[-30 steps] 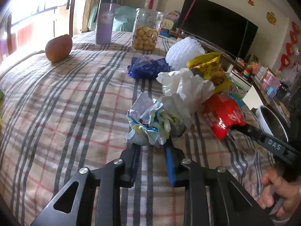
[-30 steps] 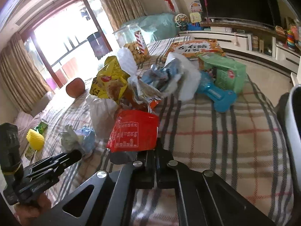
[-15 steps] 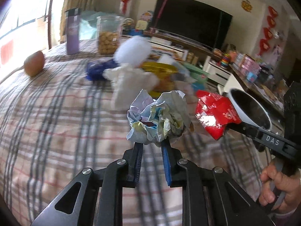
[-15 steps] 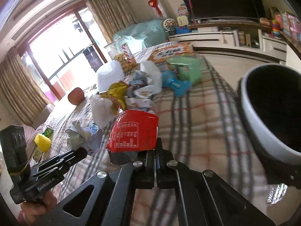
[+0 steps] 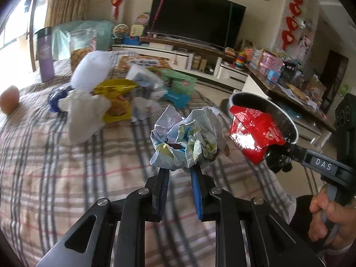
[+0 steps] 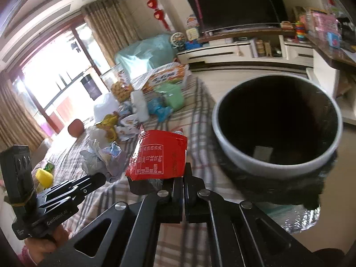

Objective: Collect trash
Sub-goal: 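Carry paper and red bag over the bin and release both inside, then grasp white tissue with left tool while right tool grasps plastic wrapper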

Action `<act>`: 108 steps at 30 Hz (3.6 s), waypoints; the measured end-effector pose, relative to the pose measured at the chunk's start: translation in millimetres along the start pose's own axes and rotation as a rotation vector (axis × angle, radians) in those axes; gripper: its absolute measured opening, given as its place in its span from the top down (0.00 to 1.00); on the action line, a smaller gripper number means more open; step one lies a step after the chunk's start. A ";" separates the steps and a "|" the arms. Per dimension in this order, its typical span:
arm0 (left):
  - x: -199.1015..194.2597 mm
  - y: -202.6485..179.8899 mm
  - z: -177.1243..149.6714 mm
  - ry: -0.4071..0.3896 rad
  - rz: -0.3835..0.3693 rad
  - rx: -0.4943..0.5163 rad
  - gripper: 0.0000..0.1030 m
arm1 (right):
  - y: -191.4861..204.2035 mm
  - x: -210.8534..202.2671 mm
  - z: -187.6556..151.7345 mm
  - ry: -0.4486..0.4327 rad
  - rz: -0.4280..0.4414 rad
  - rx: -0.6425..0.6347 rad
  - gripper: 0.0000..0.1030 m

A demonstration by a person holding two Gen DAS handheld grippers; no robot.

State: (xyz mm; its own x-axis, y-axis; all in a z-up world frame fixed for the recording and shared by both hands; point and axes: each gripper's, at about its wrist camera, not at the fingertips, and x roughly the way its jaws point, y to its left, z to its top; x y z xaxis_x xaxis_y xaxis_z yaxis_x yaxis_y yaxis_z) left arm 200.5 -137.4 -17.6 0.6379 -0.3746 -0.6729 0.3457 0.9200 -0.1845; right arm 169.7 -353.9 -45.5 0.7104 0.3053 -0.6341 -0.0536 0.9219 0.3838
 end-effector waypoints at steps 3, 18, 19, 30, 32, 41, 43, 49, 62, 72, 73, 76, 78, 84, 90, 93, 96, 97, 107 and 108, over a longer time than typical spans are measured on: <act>7.1 -12.9 2.4 0.005 -0.012 0.018 0.82 | -11.7 -9.4 2.0 -0.018 -0.020 0.011 1.00; 39.4 -59.5 29.1 0.019 -0.072 0.094 0.82 | -61.9 -37.1 13.4 -0.061 -0.105 0.073 1.00; 43.0 -63.7 31.6 0.021 -0.076 0.102 0.82 | -64.4 -37.9 14.6 -0.061 -0.111 0.075 1.00; 72.7 -96.8 55.8 0.034 -0.102 0.155 0.82 | -92.4 -38.7 27.6 -0.049 -0.159 0.094 1.00; 77.3 -100.7 58.9 0.037 -0.105 0.164 0.82 | -95.6 -38.4 29.9 -0.050 -0.166 0.094 1.00; 101.3 -114.9 77.0 0.056 -0.106 0.185 0.82 | -107.9 -32.1 46.2 -0.034 -0.193 0.083 0.99; 106.0 -118.7 80.6 0.060 -0.105 0.190 0.82 | -109.9 -30.8 48.9 -0.031 -0.196 0.082 0.99; 115.7 -124.8 85.1 0.071 -0.100 0.198 0.81 | -115.5 -24.8 52.7 -0.008 -0.203 0.077 0.95; 124.7 -131.3 86.9 0.086 -0.096 0.210 0.62 | -111.8 -24.9 56.1 -0.009 -0.251 0.044 0.91; 95.0 -100.7 71.2 0.057 -0.073 0.123 0.40 | -91.0 -41.3 52.6 -0.079 -0.254 0.003 0.46; 91.6 -97.3 69.0 0.055 -0.071 0.114 0.39 | -88.1 -43.0 52.2 -0.089 -0.249 0.002 0.39; 77.8 -80.3 58.1 0.048 -0.061 0.078 0.39 | -76.9 -45.8 49.0 -0.112 -0.221 0.000 0.28; 67.2 -69.5 49.5 0.045 -0.044 0.060 0.39 | -68.3 -44.5 46.5 -0.110 -0.202 -0.001 0.25; 33.6 -29.1 24.8 0.034 0.010 -0.017 0.39 | -36.9 -29.6 32.8 -0.080 -0.122 0.003 0.19; 3.9 12.9 7.0 0.018 0.069 -0.095 0.39 | 3.4 -5.7 19.8 -0.025 -0.046 -0.029 0.17; -9.6 31.9 -1.5 0.012 0.099 -0.135 0.39 | 20.9 4.6 15.3 -0.008 -0.021 -0.048 0.17; -20.2 45.2 -7.6 0.010 0.120 -0.168 0.39 | 35.9 15.5 11.9 0.009 0.003 -0.059 0.17; -23.1 49.7 -9.7 0.011 0.126 -0.177 0.39 | 41.3 20.2 11.1 0.016 0.010 -0.063 0.17; -36.3 68.0 -17.7 0.011 0.170 -0.226 0.39 | 70.5 48.8 4.0 0.048 0.043 -0.071 0.17; -34.4 68.9 -15.8 0.011 0.171 -0.229 0.39 | 71.6 51.0 3.4 0.051 0.044 -0.072 0.17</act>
State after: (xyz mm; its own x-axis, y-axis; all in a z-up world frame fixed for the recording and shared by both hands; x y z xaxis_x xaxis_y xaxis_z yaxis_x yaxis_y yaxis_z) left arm 191.5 -59.3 -18.5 0.6655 -0.2113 -0.7159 0.0685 0.9723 -0.2234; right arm 204.4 -273.1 -48.1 0.6697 0.3562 -0.6516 -0.1358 0.9214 0.3641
